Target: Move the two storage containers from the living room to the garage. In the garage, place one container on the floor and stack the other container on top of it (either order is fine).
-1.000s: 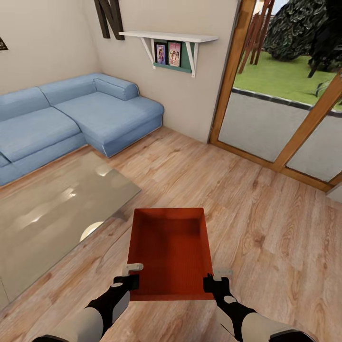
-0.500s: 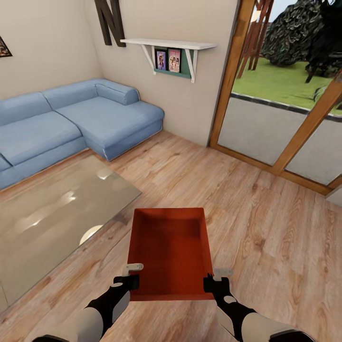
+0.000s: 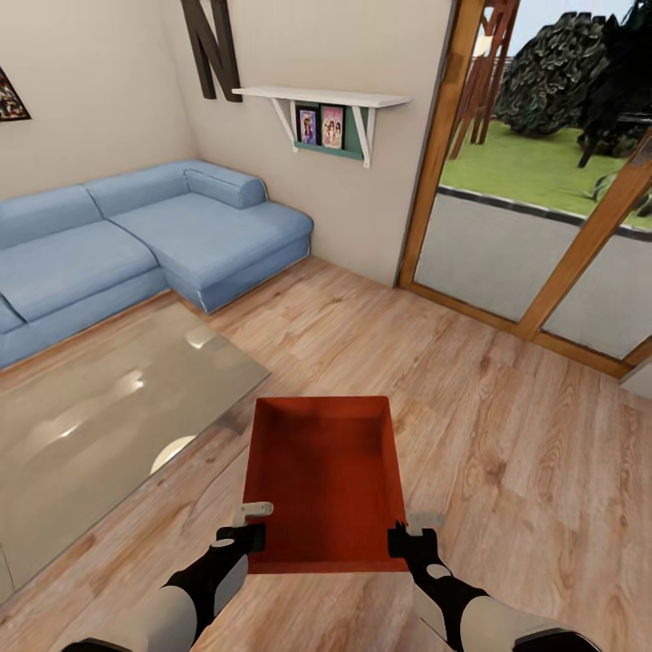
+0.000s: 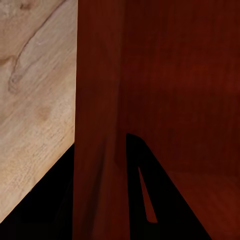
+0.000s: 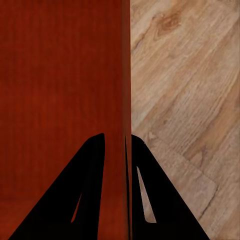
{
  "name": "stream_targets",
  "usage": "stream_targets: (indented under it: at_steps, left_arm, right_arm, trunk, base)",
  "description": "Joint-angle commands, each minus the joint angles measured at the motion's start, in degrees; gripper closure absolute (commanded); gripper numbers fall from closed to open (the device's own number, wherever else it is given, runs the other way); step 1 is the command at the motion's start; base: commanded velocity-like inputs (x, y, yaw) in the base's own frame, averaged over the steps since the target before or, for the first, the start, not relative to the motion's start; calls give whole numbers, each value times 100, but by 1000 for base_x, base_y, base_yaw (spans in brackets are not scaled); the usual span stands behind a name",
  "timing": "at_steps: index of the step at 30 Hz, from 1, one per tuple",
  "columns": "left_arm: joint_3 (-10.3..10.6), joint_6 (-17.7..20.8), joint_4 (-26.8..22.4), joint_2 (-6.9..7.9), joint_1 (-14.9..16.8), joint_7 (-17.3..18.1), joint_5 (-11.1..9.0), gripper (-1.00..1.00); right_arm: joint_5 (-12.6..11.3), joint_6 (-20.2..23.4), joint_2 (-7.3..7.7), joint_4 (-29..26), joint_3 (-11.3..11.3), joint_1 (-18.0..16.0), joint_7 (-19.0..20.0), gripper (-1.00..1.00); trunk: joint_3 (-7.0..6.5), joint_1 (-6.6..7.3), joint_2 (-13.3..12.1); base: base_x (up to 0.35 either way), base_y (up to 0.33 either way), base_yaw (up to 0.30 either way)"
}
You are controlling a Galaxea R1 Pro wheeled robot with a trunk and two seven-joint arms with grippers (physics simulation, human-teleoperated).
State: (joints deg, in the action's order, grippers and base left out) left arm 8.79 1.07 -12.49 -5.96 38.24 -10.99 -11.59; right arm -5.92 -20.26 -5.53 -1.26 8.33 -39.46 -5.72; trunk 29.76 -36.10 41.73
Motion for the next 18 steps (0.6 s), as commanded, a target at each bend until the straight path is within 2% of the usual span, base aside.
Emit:
stream_targets:
  at_steps: [1,18]
  left_arm:
    - [-387,-125,-26,69,8,-97,73,100]
    - [-387,-125,-26,69,8,-97,74,100]
  right_arm:
    - [-94,-31,-1,126,-115,0,2,100]
    - [-94,-31,-1,126,-116,0,9,100]
  trunk:
    - [-5,-1,5]
    - [-164,-1,5]
  base:
    - [0,0,0]
    - [0,0,0]
